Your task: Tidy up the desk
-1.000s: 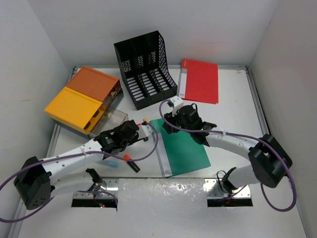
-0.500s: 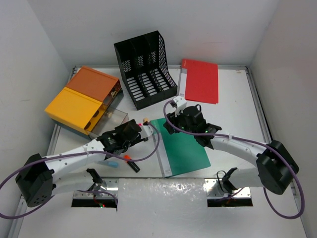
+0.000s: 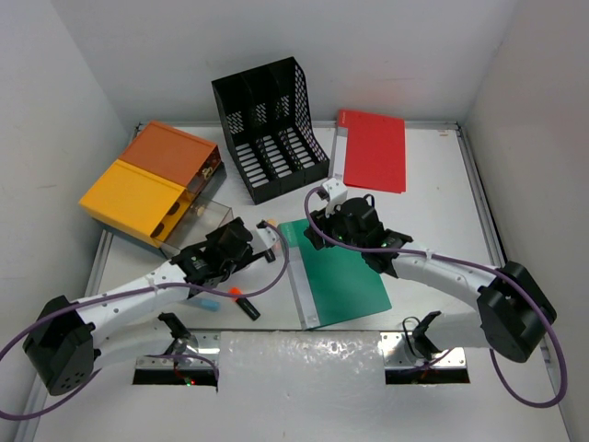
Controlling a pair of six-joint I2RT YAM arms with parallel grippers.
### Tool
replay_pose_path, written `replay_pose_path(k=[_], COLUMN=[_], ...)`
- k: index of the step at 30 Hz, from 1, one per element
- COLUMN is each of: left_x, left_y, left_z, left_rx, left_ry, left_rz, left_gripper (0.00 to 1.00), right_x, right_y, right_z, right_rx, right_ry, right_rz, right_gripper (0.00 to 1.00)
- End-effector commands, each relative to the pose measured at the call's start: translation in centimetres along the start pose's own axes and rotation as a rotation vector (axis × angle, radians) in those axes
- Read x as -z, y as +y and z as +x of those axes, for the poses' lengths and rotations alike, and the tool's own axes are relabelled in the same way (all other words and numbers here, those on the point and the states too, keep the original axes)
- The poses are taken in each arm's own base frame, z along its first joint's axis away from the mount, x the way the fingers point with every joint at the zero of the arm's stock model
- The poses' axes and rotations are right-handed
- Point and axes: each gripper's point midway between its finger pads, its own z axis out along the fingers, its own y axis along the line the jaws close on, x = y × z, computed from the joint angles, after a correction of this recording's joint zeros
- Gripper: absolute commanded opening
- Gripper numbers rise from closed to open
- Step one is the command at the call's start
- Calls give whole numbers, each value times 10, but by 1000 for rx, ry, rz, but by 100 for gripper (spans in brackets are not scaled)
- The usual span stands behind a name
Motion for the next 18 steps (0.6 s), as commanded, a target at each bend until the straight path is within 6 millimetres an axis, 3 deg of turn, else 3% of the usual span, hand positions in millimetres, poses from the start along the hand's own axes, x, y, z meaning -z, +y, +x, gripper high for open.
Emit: replay_pose_path(k=[1, 6, 8, 9, 10, 14, 18], left_x=[0, 6, 9, 10, 11, 11, 4], left_y=[-8, -15, -13, -12, -11, 5, 14], left_z=[21, 18, 13, 10, 4, -14, -16], left_rx=[-4, -5, 0, 6, 19, 63, 46], left_ry=[65, 36, 9, -2, -23, -62, -40], left_rz=[39, 92, 95, 94, 95, 32, -26], left_gripper=[61, 68, 82, 94, 98, 99, 99], right_x=[2, 3, 3, 3, 3, 1, 0], right_y=[5, 4, 4, 4, 5, 10, 11], right_z=[-19, -19, -19, -19, -19, -18, -16], right_rx=[-4, 2, 2, 0, 1, 0, -2], right_ry=[-62, -62, -59, -59, -61, -51, -45], right_rz=[-22, -20, -20, -20, -22, -50, -57], right_gripper=[54, 54, 54, 54, 54, 54, 54])
